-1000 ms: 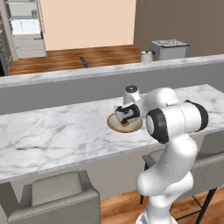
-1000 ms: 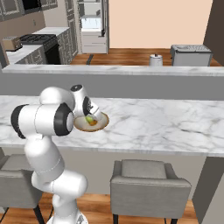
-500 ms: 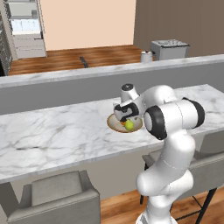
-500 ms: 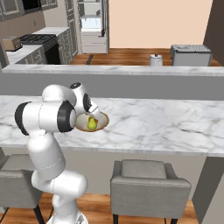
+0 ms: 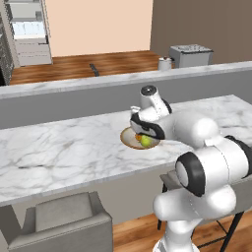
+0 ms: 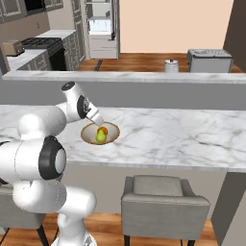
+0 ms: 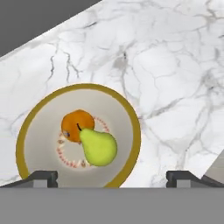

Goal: Retrieve the orange and pear from the fridge and place them into the bowl on the dining table.

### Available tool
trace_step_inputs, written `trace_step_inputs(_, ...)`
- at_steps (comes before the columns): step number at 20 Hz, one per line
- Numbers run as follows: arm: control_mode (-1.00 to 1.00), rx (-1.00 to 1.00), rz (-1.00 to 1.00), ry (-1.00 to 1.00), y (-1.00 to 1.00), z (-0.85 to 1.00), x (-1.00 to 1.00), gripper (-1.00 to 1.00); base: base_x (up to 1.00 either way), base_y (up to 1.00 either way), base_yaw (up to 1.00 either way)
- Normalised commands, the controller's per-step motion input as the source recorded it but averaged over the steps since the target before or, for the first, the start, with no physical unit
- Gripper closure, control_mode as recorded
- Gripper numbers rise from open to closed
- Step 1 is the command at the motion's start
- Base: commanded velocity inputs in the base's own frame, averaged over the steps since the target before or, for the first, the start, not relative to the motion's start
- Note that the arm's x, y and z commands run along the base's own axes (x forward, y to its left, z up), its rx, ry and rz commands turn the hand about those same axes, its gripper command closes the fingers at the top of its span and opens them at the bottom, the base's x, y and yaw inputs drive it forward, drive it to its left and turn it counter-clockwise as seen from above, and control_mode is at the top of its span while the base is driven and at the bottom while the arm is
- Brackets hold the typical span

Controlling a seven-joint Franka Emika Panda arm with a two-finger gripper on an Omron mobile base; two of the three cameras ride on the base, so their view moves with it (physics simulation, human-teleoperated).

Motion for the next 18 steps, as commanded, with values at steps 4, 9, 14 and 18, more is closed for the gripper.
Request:
trace_step_inputs(4, -1.0, 0.0, 0.04, -0.3, 0.0, 1.0, -0.78, -1.0, 0.0, 0.0, 0.0)
trace_step_inputs(9, -1.0, 0.0, 0.08, -0.33, 0.0, 1.0, -0.8, -1.0, 0.0, 0.0, 0.0)
trace_step_inputs(14, -1.0, -0.01, 0.18, -0.16, 0.0, 0.98, -0.91, -1.0, 0.0, 0.0, 0.0)
trace_step_inputs(18, -1.0, -0.04, 0.28, -0.01, 0.0, 0.83, -1.0, -1.0, 0.0, 0.0, 0.0)
